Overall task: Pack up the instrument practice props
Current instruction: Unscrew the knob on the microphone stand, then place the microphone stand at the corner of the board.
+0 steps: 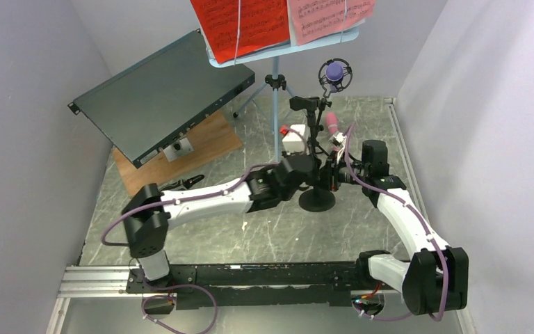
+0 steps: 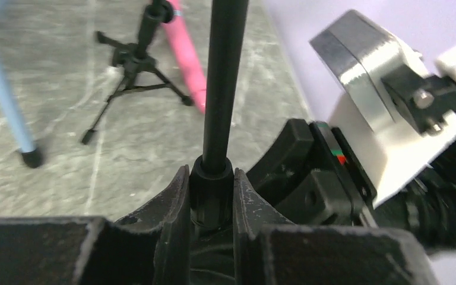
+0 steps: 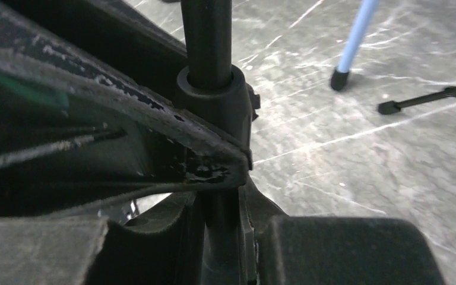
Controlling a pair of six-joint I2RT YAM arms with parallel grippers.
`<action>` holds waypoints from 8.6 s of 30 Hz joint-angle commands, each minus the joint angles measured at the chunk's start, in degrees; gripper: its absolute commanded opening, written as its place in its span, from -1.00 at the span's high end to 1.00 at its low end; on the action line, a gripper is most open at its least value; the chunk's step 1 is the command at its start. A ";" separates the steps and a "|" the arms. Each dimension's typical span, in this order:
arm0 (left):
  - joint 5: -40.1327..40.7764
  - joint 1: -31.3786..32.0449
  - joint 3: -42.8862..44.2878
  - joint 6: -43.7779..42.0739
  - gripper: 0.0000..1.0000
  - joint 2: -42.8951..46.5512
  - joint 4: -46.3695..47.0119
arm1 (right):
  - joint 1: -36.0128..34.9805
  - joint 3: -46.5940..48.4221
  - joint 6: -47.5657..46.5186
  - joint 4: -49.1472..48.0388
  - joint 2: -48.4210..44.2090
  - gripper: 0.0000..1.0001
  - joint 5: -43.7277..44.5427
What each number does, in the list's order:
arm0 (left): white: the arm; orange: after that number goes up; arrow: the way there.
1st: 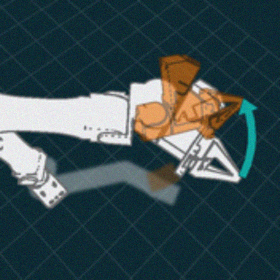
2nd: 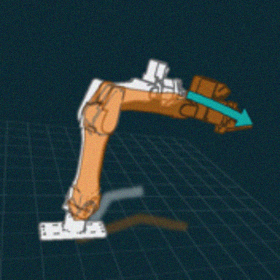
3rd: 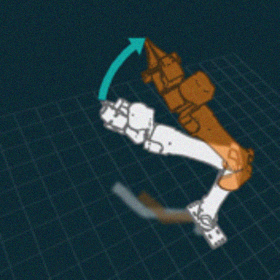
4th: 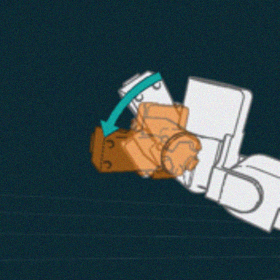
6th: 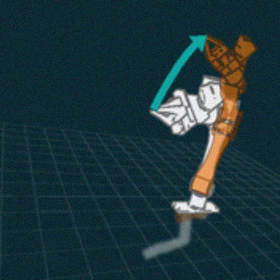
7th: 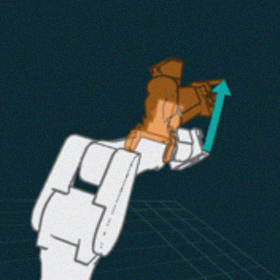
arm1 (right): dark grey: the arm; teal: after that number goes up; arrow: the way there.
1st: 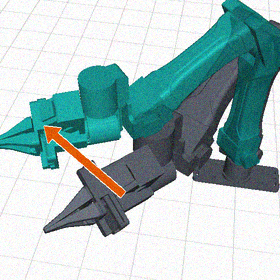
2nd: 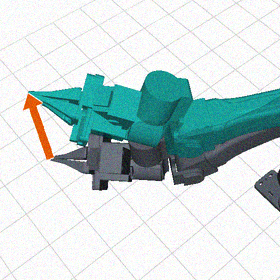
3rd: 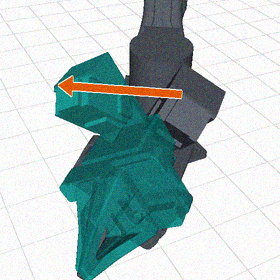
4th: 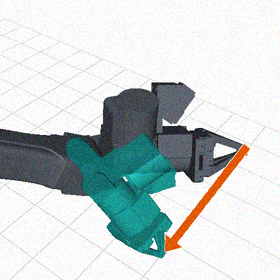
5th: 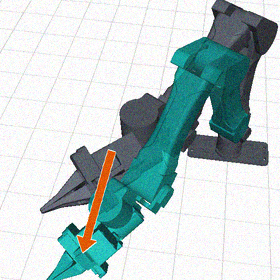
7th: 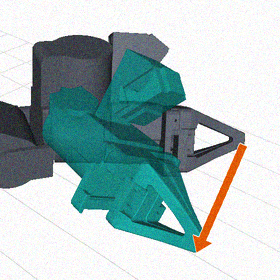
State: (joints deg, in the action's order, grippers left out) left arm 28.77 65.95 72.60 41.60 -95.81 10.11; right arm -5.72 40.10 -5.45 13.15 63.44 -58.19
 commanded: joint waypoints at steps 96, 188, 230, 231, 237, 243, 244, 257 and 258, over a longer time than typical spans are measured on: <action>-10.19 6.29 -24.77 -22.65 -0.87 24.38 27.47 | 5.45 7.36 -14.88 9.04 -1.87 1.00 -15.87; -36.04 -4.87 -32.52 -33.52 -0.87 42.14 14.00 | -12.64 64.77 -56.89 70.46 24.93 1.00 -31.34; -31.33 -4.87 -38.01 -33.61 -0.90 51.93 10.46 | 15.82 2.16 -0.88 -51.62 16.85 1.00 44.74; -31.32 -4.86 -37.85 -33.61 -0.90 51.63 10.11 | 15.82 2.71 -1.56 -54.50 19.13 1.00 44.61; -30.35 -4.87 -37.13 -34.03 -0.90 49.93 10.07 | 15.91 10.64 -3.62 -65.77 33.88 1.00 44.55; -29.22 -4.87 -36.24 -34.46 -0.90 49.23 8.37 | 17.31 21.65 -0.28 -70.40 46.42 1.00 46.29; -29.00 -4.87 -36.06 -34.55 -0.90 49.27 7.81 | 17.51 23.83 0.31 -70.65 49.04 1.00 46.37; -28.90 -4.83 -34.43 -33.23 -0.90 48.22 5.47 | 17.75 46.47 1.48 -63.03 65.04 0.25 45.94; -28.94 -4.85 -34.31 -33.32 -0.90 47.79 5.82 | 17.88 46.41 1.99 -62.46 64.79 0.19 45.73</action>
State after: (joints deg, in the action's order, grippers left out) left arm -0.30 61.19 36.47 8.03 -46.98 14.52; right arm 11.84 82.98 -4.78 -47.03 130.41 -11.88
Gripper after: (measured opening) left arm 0.948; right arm 0.361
